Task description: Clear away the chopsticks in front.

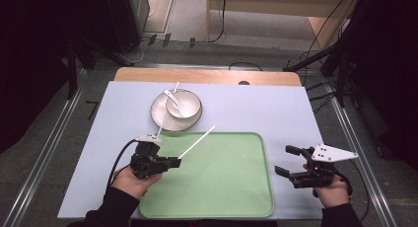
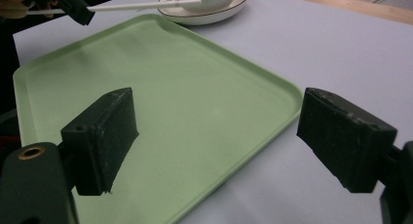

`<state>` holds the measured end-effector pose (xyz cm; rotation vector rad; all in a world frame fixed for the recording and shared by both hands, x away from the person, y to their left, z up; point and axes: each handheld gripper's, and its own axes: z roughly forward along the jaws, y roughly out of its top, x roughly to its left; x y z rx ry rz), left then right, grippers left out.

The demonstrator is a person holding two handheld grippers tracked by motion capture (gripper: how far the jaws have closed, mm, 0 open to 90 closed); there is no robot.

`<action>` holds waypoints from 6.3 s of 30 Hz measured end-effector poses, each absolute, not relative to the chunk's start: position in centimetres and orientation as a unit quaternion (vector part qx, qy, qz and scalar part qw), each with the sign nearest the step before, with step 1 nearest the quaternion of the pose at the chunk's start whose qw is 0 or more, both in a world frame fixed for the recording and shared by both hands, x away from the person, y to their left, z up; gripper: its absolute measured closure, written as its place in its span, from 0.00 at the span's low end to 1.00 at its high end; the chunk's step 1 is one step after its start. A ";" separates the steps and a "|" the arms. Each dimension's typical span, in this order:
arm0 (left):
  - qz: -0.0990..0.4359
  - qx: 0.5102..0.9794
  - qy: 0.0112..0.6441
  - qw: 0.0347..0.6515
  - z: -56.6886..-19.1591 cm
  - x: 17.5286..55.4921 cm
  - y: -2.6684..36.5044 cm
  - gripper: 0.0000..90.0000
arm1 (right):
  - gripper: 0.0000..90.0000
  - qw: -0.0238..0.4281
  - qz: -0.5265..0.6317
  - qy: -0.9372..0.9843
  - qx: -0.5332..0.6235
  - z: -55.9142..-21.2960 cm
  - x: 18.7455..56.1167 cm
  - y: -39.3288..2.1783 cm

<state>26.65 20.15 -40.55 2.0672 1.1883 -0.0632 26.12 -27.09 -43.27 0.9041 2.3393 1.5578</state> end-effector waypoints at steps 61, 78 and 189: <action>-0.034 0.822 0.429 0.374 -42.0 28.0 21.9 0.39 | 0.17 0.089 0.524 0.790 0.306 -43.3 26.1 -27.1; 0.009 0.819 0.427 0.383 -39.2 29.1 23.9 0.31 | 0.17 0.089 0.524 0.790 0.305 -43.4 26.2 -27.0; 0.027 0.736 0.553 0.391 -34.9 36.4 27.7 0.96 | 0.17 0.086 0.523 0.793 0.301 -43.5 26.2 -26.9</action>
